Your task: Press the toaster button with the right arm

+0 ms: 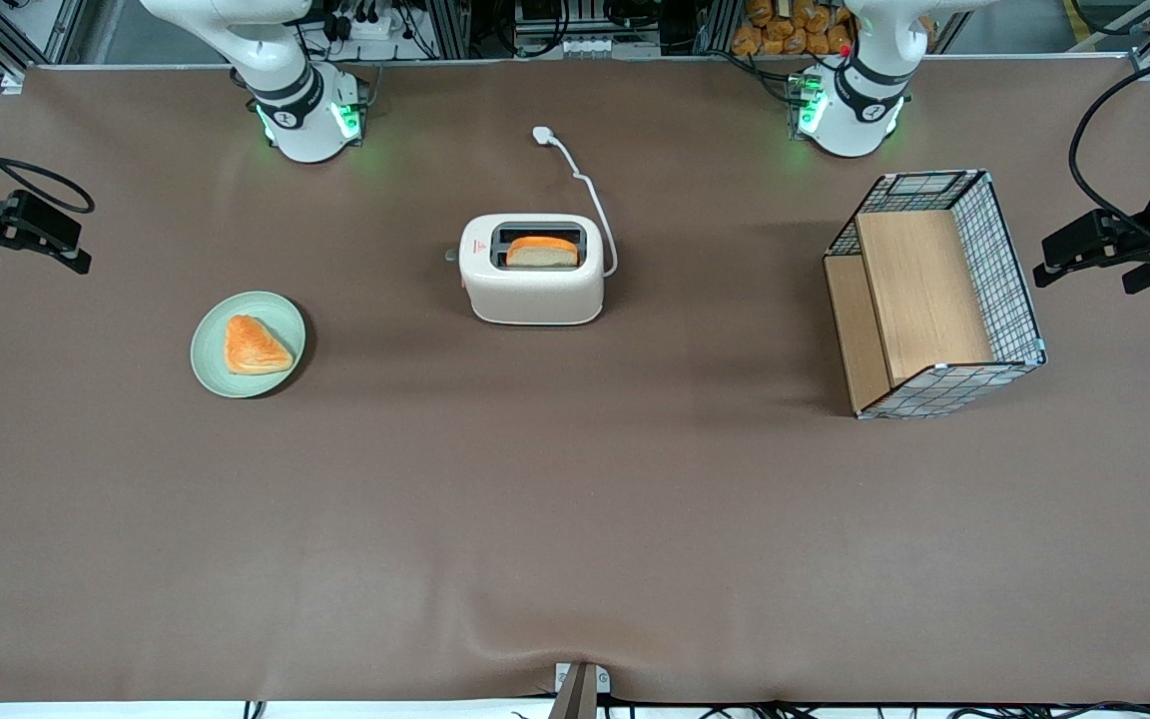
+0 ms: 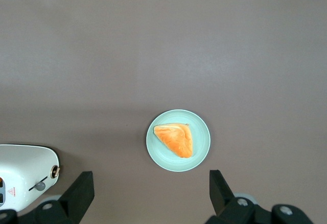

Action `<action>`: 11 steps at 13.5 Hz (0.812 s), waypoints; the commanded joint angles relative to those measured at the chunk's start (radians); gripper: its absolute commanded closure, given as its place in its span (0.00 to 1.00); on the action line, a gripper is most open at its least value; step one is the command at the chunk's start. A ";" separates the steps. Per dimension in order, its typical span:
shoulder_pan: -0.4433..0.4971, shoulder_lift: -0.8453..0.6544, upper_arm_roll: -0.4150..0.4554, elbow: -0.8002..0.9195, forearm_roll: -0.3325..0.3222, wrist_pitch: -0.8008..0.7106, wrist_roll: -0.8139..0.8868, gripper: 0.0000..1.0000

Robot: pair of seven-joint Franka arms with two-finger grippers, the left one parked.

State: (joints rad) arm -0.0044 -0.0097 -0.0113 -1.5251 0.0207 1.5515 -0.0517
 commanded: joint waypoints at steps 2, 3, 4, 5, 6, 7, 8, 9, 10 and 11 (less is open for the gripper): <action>-0.011 0.014 0.005 0.029 -0.015 -0.001 -0.008 0.00; -0.014 0.016 0.005 0.029 -0.013 0.001 -0.008 0.00; -0.015 0.016 0.005 0.028 -0.013 0.001 -0.010 0.00; -0.017 0.016 0.005 0.029 -0.016 0.001 -0.011 0.00; -0.016 0.016 0.005 0.029 -0.016 0.001 -0.010 0.00; -0.014 0.014 0.004 0.028 -0.015 0.001 -0.001 0.00; -0.017 0.016 0.004 0.026 -0.012 0.002 0.001 0.00; -0.019 0.016 0.002 0.026 -0.010 0.004 0.001 0.00; -0.020 0.016 -0.001 0.026 -0.013 0.004 0.000 0.00; -0.019 0.016 -0.001 0.026 -0.015 0.004 0.000 0.00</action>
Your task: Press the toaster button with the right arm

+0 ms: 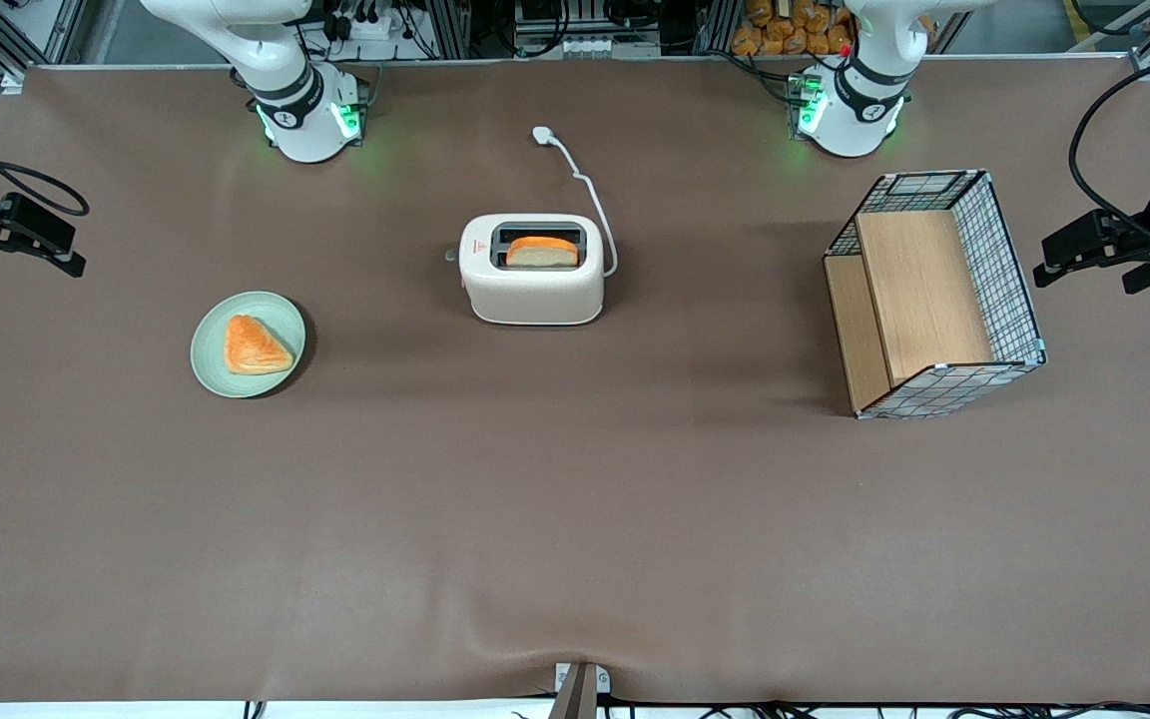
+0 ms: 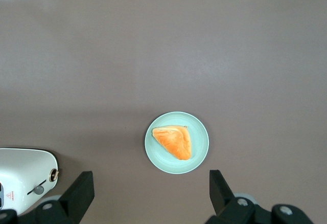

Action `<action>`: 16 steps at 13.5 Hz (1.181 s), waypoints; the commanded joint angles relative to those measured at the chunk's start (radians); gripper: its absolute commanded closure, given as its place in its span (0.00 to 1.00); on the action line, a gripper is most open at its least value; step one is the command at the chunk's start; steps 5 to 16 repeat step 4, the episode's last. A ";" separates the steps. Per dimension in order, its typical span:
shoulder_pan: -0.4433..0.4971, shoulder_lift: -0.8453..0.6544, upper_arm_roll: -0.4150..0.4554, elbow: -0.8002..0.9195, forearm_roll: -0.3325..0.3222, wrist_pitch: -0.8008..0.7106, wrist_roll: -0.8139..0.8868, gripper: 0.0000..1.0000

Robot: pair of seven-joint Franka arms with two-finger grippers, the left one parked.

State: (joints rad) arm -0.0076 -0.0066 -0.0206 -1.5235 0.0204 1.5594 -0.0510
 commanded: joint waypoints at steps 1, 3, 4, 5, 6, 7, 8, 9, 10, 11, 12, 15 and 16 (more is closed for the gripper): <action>-0.015 0.013 0.008 0.023 -0.014 -0.004 -0.001 0.00; -0.017 0.014 0.008 0.023 -0.016 -0.004 -0.001 0.00; -0.020 0.013 0.008 0.023 -0.016 -0.004 -0.004 0.00; -0.020 0.013 0.008 0.023 -0.016 -0.004 -0.004 0.00; -0.020 0.013 0.008 0.023 -0.016 -0.004 -0.004 0.00; -0.020 0.013 0.008 0.023 -0.016 -0.004 -0.004 0.00; -0.020 0.013 0.008 0.023 -0.016 -0.004 -0.004 0.00; -0.020 0.013 0.008 0.023 -0.016 -0.004 -0.004 0.00; -0.020 0.013 0.008 0.023 -0.016 -0.004 -0.004 0.00; -0.020 0.013 0.008 0.023 -0.016 -0.004 -0.004 0.00; -0.020 0.013 0.008 0.023 -0.016 -0.004 -0.004 0.00; -0.020 0.013 0.008 0.023 -0.016 -0.004 -0.004 0.00; -0.020 0.013 0.008 0.023 -0.016 -0.004 -0.004 0.00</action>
